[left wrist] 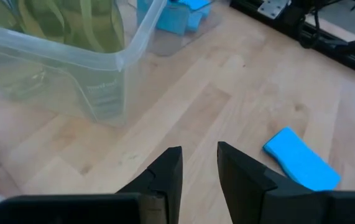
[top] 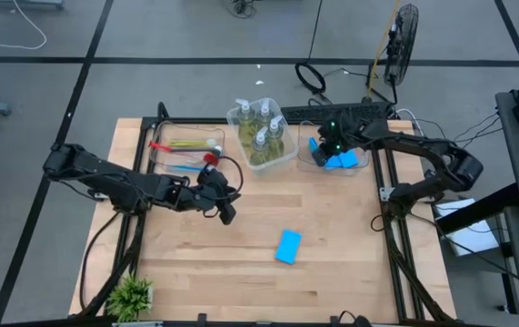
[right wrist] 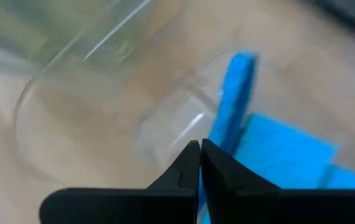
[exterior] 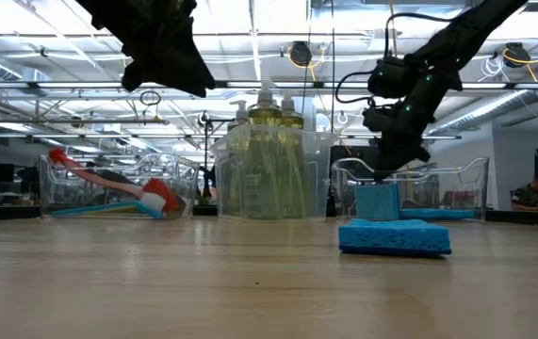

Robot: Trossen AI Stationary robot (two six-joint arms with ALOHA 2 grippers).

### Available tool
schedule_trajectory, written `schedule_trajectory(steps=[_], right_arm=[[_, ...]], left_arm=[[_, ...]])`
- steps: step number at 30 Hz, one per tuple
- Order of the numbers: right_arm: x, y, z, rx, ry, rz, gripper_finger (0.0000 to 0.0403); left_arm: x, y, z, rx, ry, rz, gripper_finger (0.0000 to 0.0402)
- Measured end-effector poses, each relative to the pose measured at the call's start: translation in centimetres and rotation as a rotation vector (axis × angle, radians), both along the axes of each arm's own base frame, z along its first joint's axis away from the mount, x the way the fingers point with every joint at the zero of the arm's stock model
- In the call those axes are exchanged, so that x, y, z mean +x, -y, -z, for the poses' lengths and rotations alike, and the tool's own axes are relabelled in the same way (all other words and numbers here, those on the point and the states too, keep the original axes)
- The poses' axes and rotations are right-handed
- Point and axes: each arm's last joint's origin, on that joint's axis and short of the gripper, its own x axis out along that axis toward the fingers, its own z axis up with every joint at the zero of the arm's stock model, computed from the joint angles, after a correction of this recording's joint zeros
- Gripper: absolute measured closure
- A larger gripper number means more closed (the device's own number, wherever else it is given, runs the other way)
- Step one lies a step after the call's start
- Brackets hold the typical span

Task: Pick & Place Kitchen Sink Supplies
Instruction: Put the blue sponge into the right transparent bin

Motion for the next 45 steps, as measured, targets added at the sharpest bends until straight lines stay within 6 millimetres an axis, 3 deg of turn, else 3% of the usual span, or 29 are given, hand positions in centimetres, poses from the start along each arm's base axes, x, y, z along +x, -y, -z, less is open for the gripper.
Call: schedule_trajectory(steps=[7,14,28,40,45], right_arm=[[-0.8,0.2,-0.5,-0.054,-0.089,0.073,0.0401],[0.0,-0.1,-1.9,-0.064,0.075,-0.032,0.0401],[0.6,0.6,1.0,0.034,-0.019,-0.012,0.0402],[-0.1,0.6,0.3,-0.045,-0.089,0.098,0.0403],[-1.2,0.6,0.6,-0.003,-0.165,0.128,0.0403]], left_arm=[[0.0,0.0,0.0,0.009,-0.003,-0.004,0.03],[0.1,-0.4,0.0,0.009,0.0,-0.02,0.03],[0.1,-0.6,0.0,0.017,-0.004,-0.018,0.03],[0.1,-0.6,0.0,0.014,-0.005,-0.014,0.03],[0.1,-0.6,0.0,0.017,-0.007,-0.011,0.03]])
